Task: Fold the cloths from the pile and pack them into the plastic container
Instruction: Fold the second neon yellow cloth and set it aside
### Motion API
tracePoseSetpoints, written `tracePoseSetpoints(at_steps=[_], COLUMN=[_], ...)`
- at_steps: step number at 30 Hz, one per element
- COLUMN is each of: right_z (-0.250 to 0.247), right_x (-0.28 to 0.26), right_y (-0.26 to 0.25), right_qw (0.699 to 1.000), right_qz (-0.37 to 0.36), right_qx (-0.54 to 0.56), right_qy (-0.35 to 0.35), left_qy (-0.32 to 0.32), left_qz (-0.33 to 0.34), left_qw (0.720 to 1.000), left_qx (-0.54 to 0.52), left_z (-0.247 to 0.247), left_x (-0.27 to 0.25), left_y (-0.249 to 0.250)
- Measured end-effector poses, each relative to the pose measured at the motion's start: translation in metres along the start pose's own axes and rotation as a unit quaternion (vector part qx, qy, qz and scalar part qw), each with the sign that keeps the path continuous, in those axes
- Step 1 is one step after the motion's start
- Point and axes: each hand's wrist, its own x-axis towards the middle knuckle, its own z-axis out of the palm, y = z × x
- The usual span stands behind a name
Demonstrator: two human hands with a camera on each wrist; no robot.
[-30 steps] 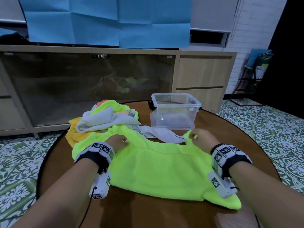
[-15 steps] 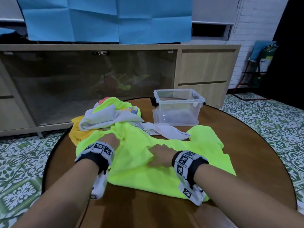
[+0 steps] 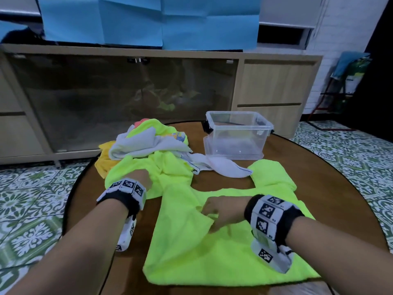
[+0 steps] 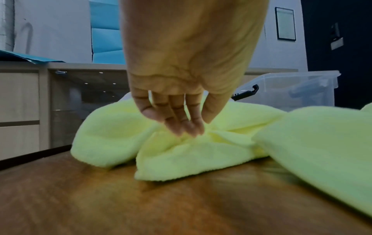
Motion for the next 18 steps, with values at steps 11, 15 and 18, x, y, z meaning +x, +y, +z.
tracePoseSetpoints(at_steps=[11, 15, 18], right_z=[-0.001, 0.000, -0.010], right_x=[-0.024, -0.033, -0.033], right_y=[0.069, 0.086, 0.090], right_qw=[0.962, 0.969, 0.956], right_qz=[0.233, 0.234, 0.253], right_qx=[-0.120, -0.071, -0.069], right_qy=[0.080, 0.040, 0.135], left_qy=[-0.123, -0.122, -0.126], left_qz=[0.137, 0.082, 0.065], left_qw=[0.981, 0.984, 0.984], left_qx=[0.053, 0.101, 0.109], left_z=[0.006, 0.004, -0.001], left_x=[-0.016, -0.016, -0.015], left_y=[0.030, 0.019, 0.012])
